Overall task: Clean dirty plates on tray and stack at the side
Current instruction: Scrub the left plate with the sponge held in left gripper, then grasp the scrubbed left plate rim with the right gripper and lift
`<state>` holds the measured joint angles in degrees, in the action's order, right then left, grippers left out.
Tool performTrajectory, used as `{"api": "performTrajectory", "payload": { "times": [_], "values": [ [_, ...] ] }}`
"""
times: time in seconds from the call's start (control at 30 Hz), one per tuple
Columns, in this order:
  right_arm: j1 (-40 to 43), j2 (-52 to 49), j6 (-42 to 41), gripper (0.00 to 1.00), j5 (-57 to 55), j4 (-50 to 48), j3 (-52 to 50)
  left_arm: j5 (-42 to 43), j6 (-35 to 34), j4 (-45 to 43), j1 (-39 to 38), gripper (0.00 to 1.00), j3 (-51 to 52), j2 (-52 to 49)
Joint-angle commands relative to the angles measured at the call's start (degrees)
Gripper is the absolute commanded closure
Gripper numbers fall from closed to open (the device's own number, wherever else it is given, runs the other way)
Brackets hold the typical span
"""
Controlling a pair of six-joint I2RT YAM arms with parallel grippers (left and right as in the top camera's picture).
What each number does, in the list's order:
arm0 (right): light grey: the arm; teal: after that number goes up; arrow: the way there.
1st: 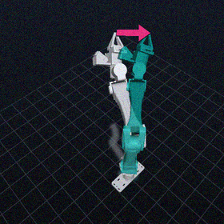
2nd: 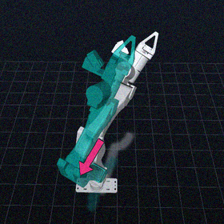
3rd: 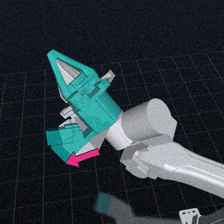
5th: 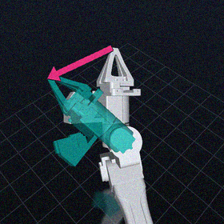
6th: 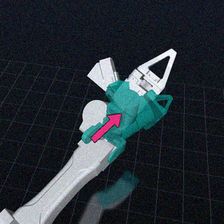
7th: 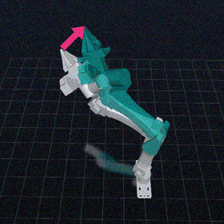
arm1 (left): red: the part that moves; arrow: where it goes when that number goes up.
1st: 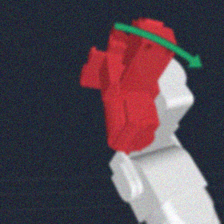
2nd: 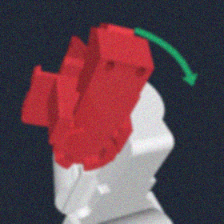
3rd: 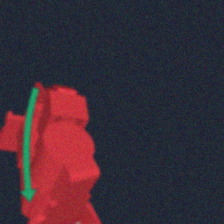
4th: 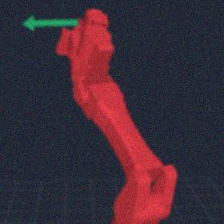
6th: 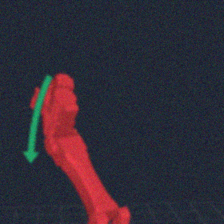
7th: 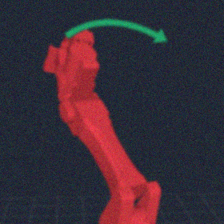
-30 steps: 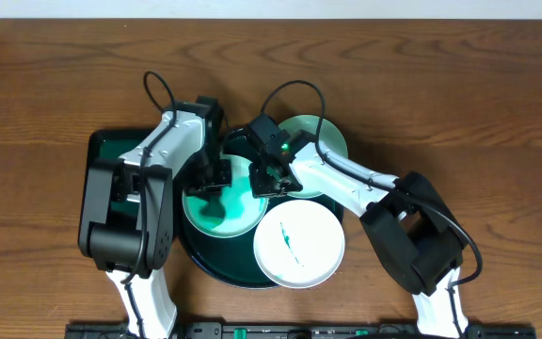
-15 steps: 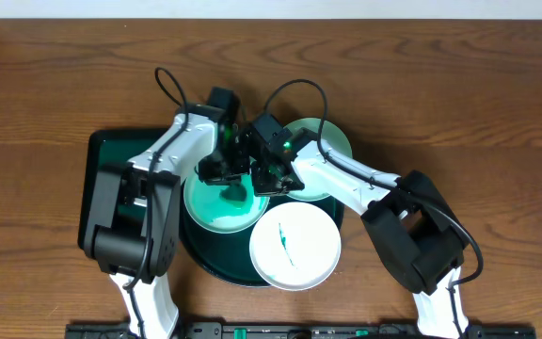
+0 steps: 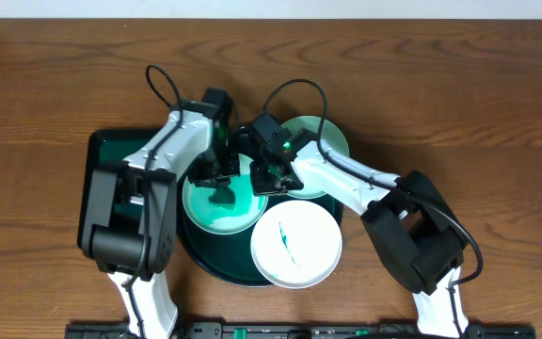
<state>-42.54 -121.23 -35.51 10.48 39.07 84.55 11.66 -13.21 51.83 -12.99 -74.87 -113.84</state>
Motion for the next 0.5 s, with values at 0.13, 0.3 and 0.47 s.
{"api": "performTrajectory", "payload": {
  "times": [0.13,0.3,0.47],
  "values": [
    [-0.2,-1.4,3.9,0.99,3.7,-0.6,0.1,11.6,8.7,-1.8,0.6,0.93,-1.8,2.8],
    [-0.2,-1.2,5.8,0.99,5.0,-1.2,0.1,-4.9,-1.4,-2.6,3.5,0.93,-5.6,13.2],
    [-0.2,0.2,6.3,0.99,5.0,-1.2,0.5,-14.3,-3.4,-4.3,6.2,0.93,-5.6,21.8]
  ]
}}
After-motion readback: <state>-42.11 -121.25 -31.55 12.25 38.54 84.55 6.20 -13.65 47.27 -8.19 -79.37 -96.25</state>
